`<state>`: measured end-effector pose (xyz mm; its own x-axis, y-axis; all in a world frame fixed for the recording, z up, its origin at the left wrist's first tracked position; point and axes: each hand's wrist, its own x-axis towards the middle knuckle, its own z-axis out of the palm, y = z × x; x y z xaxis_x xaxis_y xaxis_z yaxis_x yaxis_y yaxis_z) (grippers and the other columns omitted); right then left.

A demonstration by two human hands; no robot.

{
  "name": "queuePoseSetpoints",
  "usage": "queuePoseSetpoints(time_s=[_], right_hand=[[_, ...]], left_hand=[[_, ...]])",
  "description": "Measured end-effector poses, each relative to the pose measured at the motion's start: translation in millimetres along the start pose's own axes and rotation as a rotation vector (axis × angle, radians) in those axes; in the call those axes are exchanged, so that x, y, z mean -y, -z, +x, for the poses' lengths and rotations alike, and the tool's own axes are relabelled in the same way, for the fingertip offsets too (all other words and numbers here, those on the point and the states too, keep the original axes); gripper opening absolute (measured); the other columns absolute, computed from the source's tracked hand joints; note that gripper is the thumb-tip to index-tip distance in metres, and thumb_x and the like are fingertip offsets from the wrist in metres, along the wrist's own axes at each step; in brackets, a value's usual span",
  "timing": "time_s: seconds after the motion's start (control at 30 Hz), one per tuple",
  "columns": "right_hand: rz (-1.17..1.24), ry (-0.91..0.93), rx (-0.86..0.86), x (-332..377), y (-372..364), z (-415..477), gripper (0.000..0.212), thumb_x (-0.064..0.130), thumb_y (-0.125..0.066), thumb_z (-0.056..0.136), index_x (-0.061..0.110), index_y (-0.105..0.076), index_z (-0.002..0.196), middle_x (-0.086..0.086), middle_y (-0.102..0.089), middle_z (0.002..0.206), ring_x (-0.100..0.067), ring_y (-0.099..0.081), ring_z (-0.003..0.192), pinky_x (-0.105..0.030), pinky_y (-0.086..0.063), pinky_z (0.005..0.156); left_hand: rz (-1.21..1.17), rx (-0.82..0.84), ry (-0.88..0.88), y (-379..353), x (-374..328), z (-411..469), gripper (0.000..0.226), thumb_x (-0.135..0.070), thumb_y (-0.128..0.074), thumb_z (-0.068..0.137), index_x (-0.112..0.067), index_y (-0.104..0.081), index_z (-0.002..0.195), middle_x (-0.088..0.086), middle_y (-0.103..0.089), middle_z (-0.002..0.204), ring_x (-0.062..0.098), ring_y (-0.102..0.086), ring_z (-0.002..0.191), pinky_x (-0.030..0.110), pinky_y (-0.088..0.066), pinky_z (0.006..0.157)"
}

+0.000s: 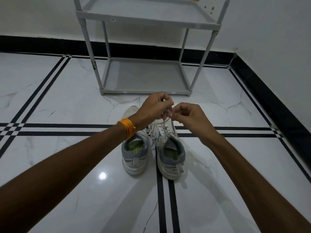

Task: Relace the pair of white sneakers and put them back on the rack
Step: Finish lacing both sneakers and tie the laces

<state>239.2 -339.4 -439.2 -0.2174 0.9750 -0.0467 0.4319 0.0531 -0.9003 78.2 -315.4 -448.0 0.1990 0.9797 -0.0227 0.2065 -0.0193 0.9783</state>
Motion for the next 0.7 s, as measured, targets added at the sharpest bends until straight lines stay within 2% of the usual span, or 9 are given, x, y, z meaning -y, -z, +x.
queuePoseSetpoints(time_s=[0.07, 0.13, 0.23, 0.3, 0.37, 0.43, 0.5, 0.63, 0.7], right_hand=[[-0.094, 0.003, 0.049, 1.7, -1.2, 0.9, 0.021, 0.028, -0.066, 0.09, 0.013, -0.069, 0.075, -0.009, -0.066, 0.073, -0.022, -0.055, 0.065, -0.034, -0.045, 0.064], [-0.094, -0.035, 0.099, 7.7, 1.0, 1.4, 0.027, 0.026, -0.057, 0.094, 0.01, -0.068, 0.075, -0.007, -0.062, 0.075, -0.019, -0.054, 0.071, -0.029, -0.044, 0.069], [0.124, -0.072, -0.006, 10.2, 17.7, 5.3, 0.029, 0.022, -0.053, 0.097, 0.0, -0.066, 0.082, -0.006, -0.063, 0.073, -0.018, -0.063, 0.075, -0.028, -0.054, 0.081], [0.3, -0.115, -0.096, 6.6, 31.3, 6.3, 0.027, 0.024, -0.058, 0.095, 0.008, -0.058, 0.073, -0.004, -0.047, 0.058, -0.017, -0.052, 0.054, -0.028, -0.055, 0.068], [0.143, -0.12, -0.264, -8.9, 43.1, 11.2, 0.034, 0.029, -0.064, 0.091, 0.011, -0.051, 0.066, -0.004, -0.039, 0.056, -0.015, -0.039, 0.049, -0.027, -0.046, 0.054], [-0.27, -0.082, -0.434, -33.0, 53.2, 19.2, 0.039, 0.034, -0.065, 0.088, 0.006, -0.052, 0.065, -0.005, -0.046, 0.055, -0.017, -0.044, 0.051, -0.025, -0.038, 0.054], [-0.631, -0.114, -0.474, -60.3, 60.4, 22.8, 0.035, 0.034, -0.064, 0.088, 0.006, -0.059, 0.067, -0.004, -0.055, 0.058, -0.022, -0.055, 0.058, -0.027, -0.038, 0.057], [-0.962, -0.267, -0.366, -109.9, 60.9, 15.2, 0.032, 0.034, -0.059, 0.091, 0.006, -0.064, 0.078, -0.006, -0.063, 0.073, -0.025, -0.055, 0.064, -0.028, -0.041, 0.06], [-1.02, -0.327, -0.226, -121.0, 49.9, 10.6, 0.031, 0.039, -0.057, 0.092, 0.009, -0.064, 0.09, -0.008, -0.069, 0.091, -0.028, -0.062, 0.081, -0.034, -0.047, 0.071]], left_hand=[[0.015, -0.008, -0.028, 2.5, 2.2, 1.4, 0.021, -0.015, -0.05, 0.096, 0.001, -0.061, 0.102, 0.009, -0.065, 0.063, 0.011, -0.055, 0.046, 0.017, -0.04, 0.043], [0.12, -0.049, -0.123, 6.4, 6.1, 3.4, 0.027, -0.021, -0.046, 0.101, -0.002, -0.066, 0.102, 0.01, -0.067, 0.062, 0.01, -0.057, 0.044, 0.015, -0.042, 0.044], [0.464, -0.178, -0.365, 16.4, 14.0, 3.9, 0.025, -0.019, -0.049, 0.102, -0.004, -0.069, 0.101, 0.007, -0.069, 0.06, 0.006, -0.055, 0.038, 0.014, -0.044, 0.047], [0.718, -0.215, -0.531, 24.5, 22.4, 2.5, 0.014, -0.009, -0.06, 0.095, -0.001, -0.071, 0.098, 0.01, -0.07, 0.065, 0.008, -0.051, 0.042, 0.018, -0.044, 0.052], [0.904, -0.242, -0.593, 32.7, 36.3, 2.4, 0.009, -0.008, -0.067, 0.09, 0.0, -0.07, 0.093, 0.014, -0.07, 0.067, 0.015, -0.052, 0.047, 0.022, -0.042, 0.055], [1.063, -0.259, -0.546, 42.9, 52.2, 1.9, 0.014, -0.015, -0.065, 0.092, -0.002, -0.068, 0.091, 0.016, -0.068, 0.066, 0.023, -0.053, 0.049, 0.025, -0.038, 0.055], [1.236, -0.217, -0.435, 54.7, 66.9, -0.2, 0.018, -0.02, -0.06, 0.096, -0.003, -0.066, 0.093, 0.018, -0.067, 0.071, 0.025, -0.048, 0.055, 0.028, -0.035, 0.055], [1.492, -0.031, 0.01, 74.7, 75.5, -10.0, 0.022, -0.017, -0.053, 0.097, -0.003, -0.063, 0.111, 0.018, -0.068, 0.103, 0.031, -0.065, 0.092, 0.037, -0.051, 0.079], [1.551, -0.004, 0.115, 74.8, 75.7, -13.7, 0.025, -0.016, -0.052, 0.096, -0.004, -0.064, 0.115, 0.015, -0.068, 0.109, 0.031, -0.067, 0.099, 0.037, -0.052, 0.084]])
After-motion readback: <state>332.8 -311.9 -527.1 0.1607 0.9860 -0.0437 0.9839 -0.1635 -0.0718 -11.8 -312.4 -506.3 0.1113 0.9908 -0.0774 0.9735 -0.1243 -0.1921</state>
